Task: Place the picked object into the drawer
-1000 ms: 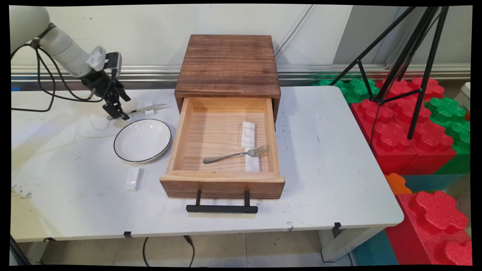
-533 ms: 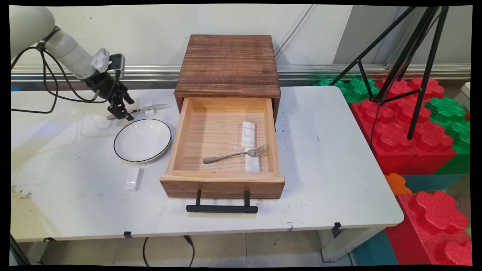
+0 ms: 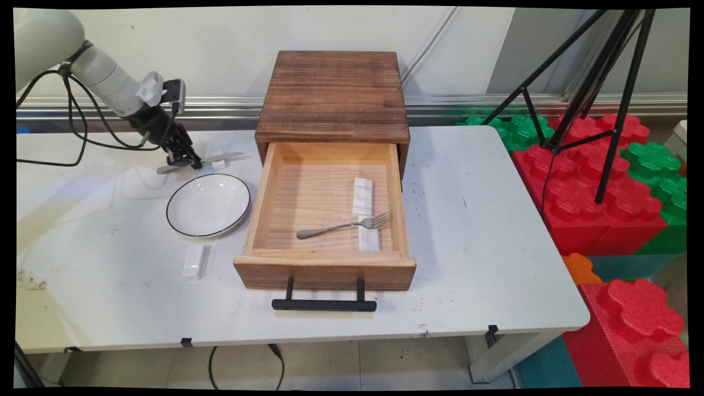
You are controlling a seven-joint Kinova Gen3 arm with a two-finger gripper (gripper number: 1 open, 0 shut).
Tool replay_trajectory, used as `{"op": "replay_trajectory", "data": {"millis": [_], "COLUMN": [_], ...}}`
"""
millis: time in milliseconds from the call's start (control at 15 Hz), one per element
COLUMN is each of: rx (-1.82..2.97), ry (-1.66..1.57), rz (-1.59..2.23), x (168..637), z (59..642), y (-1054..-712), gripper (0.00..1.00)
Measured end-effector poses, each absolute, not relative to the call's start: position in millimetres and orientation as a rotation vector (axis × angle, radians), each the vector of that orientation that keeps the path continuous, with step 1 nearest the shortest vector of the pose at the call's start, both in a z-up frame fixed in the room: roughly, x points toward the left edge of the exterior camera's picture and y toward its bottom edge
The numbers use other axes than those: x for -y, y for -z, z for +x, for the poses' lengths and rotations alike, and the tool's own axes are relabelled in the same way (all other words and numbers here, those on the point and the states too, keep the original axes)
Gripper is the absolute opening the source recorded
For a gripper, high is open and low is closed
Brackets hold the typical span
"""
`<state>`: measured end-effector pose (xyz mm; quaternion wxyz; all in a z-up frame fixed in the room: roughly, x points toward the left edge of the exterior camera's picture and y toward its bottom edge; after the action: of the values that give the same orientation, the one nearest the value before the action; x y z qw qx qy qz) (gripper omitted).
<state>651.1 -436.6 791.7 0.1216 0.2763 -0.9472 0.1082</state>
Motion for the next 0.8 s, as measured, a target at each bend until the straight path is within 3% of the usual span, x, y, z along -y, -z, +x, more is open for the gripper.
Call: {"op": "replay_trajectory", "data": {"millis": [800], "rx": [2.756], "ry": [-0.334], "rz": [0.793], "x": [433], "z": [651], "y": [-806], "gripper": [0.00]}}
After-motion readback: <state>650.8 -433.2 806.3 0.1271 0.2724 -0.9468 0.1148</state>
